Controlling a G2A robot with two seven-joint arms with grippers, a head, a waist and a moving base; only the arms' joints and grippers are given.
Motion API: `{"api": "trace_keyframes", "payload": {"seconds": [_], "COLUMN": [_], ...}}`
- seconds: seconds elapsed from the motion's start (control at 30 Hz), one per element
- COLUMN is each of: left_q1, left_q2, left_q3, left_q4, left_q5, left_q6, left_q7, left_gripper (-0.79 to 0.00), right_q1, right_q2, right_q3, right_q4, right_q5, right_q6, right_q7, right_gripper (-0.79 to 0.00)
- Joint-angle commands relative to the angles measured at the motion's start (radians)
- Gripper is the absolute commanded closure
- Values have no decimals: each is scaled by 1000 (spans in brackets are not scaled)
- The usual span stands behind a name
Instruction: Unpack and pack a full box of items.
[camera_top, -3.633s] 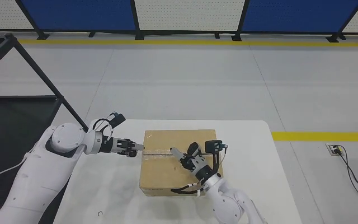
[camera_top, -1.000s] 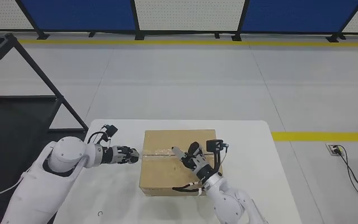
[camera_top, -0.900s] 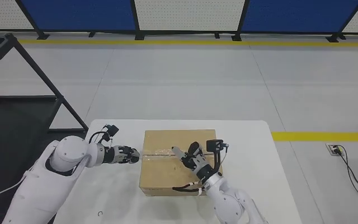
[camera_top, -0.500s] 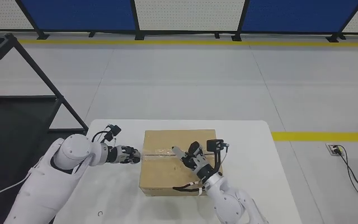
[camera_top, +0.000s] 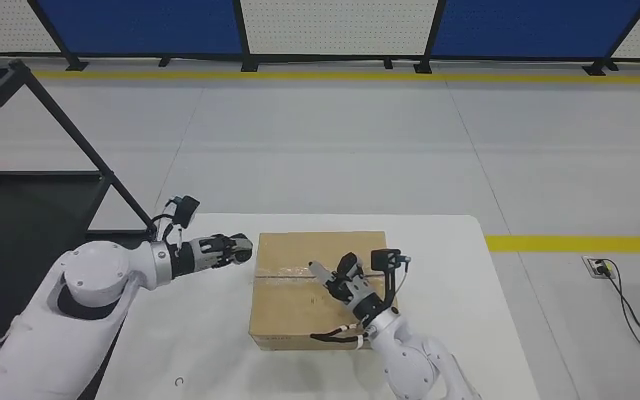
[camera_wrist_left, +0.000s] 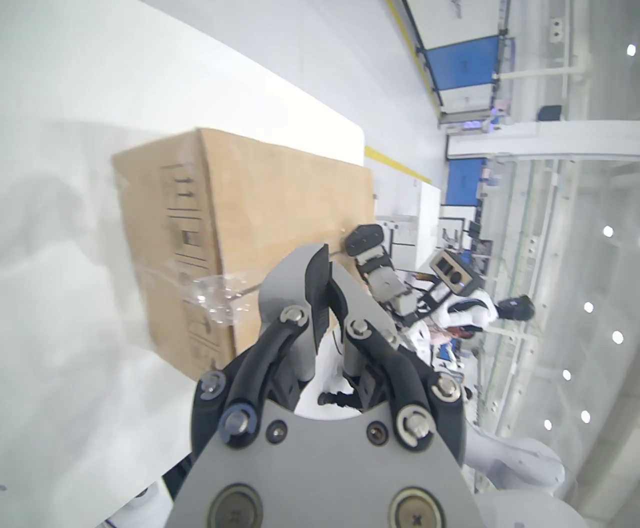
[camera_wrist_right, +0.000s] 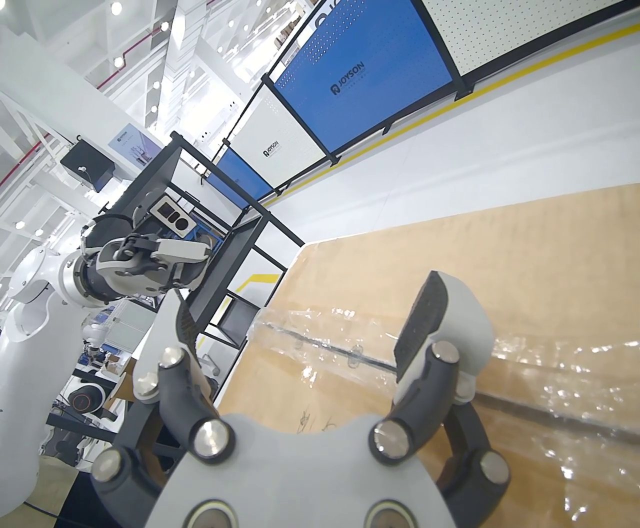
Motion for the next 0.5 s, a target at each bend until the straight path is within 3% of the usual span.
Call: {"api": "trace_keyframes", "payload": {"seconds": [0.0, 0.2, 0.47], "left_q1": [-5, -56, -96], "left_q2": [-7, -36, -65], "left_q3": [31, 137, 216], "left_q4": [10, 84, 163], "left_q5": [-6, 2, 15], "left_q6": [-6, -33, -49], "left_q7": [-3, -21, -17], "left_gripper": [0, 0, 0], "right_q1": [-1, -13, -15], "right_q2": [0, 1, 1], "right_q3": [1, 8, 8], "right_q4": [0, -8, -13], "right_q5": [0, -2, -2], "right_q6": [-1, 0, 0], "right_q7": [1, -2, -2], "right_gripper": [-785, -785, -785]}}
